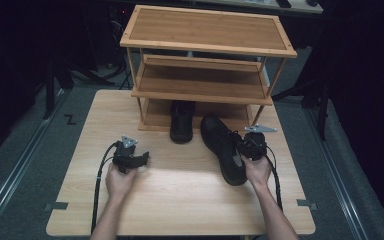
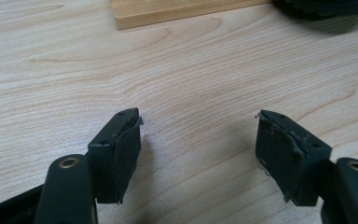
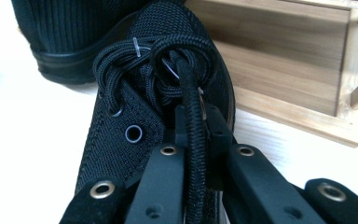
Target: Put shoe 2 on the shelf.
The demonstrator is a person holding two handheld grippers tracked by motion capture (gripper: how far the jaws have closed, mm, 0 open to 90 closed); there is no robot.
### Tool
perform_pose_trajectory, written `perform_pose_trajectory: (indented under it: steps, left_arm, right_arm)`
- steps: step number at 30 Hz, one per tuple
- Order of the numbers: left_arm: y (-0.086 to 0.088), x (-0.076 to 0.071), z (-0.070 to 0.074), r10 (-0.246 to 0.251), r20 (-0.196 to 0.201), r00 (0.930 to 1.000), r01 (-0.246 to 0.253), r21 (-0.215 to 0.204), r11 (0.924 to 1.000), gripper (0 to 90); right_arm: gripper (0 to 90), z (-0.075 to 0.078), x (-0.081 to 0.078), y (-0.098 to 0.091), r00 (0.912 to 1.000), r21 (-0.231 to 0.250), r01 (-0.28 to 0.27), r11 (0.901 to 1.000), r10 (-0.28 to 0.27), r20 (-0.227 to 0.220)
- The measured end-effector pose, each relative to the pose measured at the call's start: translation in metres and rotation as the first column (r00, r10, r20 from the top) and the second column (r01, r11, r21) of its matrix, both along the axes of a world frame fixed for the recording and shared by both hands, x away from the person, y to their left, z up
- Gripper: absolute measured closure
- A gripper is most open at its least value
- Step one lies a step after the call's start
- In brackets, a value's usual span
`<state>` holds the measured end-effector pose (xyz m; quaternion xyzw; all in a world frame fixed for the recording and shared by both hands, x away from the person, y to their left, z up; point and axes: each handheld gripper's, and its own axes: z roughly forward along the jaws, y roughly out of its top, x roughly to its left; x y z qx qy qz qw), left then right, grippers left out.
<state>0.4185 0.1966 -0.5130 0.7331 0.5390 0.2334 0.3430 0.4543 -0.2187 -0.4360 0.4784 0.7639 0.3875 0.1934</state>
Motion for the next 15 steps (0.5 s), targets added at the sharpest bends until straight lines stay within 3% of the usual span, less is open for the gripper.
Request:
perform_pose_trajectory:
  steps: [7,15]
  left_arm:
    - [0.000,0.000,0.000,0.000,0.000,1.0000,0.000,0.001,1.0000,31.6]
    - [-0.001,0.000,0.000,0.000,0.000,1.0000,0.000,0.005,1.0000,31.6]
  right_arm:
    - [88.0,0.003,0.005,-0.003,0.9998,0.002,0.017,0.9998,-0.017,0.006]
    - [88.0,0.000,0.015,-0.006,0.9986,0.029,0.049,0.9984,-0.049,-0.018]
